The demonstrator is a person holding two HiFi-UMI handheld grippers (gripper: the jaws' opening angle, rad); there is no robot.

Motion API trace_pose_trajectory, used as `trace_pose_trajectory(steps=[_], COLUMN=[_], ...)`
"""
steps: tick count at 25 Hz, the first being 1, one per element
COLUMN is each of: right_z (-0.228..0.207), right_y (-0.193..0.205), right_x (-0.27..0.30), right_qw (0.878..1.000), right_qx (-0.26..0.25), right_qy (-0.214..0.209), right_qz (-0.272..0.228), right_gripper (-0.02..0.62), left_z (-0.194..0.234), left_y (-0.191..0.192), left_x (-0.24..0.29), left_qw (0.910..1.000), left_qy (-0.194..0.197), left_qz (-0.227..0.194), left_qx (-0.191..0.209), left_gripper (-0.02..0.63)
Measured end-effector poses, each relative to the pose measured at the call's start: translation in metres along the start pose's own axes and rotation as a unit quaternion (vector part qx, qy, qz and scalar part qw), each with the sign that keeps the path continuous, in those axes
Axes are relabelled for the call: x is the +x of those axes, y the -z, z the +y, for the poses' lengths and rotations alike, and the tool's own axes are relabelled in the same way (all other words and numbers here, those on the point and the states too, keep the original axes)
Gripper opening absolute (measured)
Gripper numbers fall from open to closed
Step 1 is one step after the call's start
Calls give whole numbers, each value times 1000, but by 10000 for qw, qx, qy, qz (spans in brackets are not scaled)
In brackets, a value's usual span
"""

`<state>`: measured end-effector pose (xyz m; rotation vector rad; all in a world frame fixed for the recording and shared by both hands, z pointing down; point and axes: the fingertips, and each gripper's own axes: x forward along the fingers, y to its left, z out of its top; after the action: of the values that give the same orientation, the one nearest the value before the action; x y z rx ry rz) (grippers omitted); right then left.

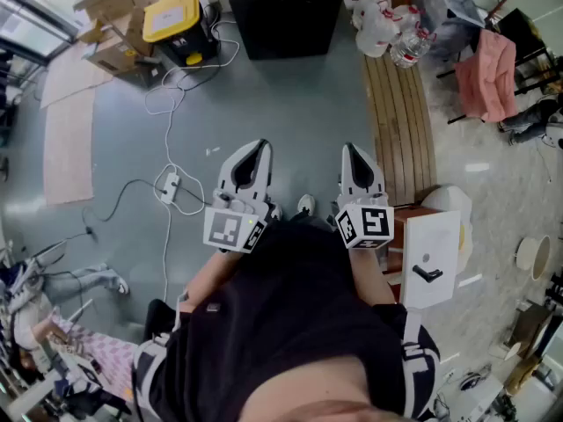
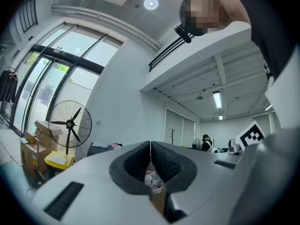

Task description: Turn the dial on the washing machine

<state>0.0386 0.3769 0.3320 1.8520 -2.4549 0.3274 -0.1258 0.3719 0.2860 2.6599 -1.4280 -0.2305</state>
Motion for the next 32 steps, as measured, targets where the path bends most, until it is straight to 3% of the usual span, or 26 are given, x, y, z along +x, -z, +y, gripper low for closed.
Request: trace_pose_trajectory(steps=[19,20,22,32], right_z=[-9,-11,-14,-61], right_y=[-3,-3,-1,11], right_x=[1,2,5,24], right_qw=[9997,9997,9997,9992], right_qx=[162,170,178,170], right_qy=[-58,-75,-121,-342], right_qz=[-155,-166,-140,120], right_gripper=[28,39,142,170], left_z=[-9,-11,-14,-42], left_y=[2,3,5,12], left_x=[7,8,10,49], left_qw=[10000,10000,10000,9999], left_qy=[72,70,66,-74], left_qz=[33,39,50,46], left_qx=[25,27,26,85], left_gripper=[26,26,26,26])
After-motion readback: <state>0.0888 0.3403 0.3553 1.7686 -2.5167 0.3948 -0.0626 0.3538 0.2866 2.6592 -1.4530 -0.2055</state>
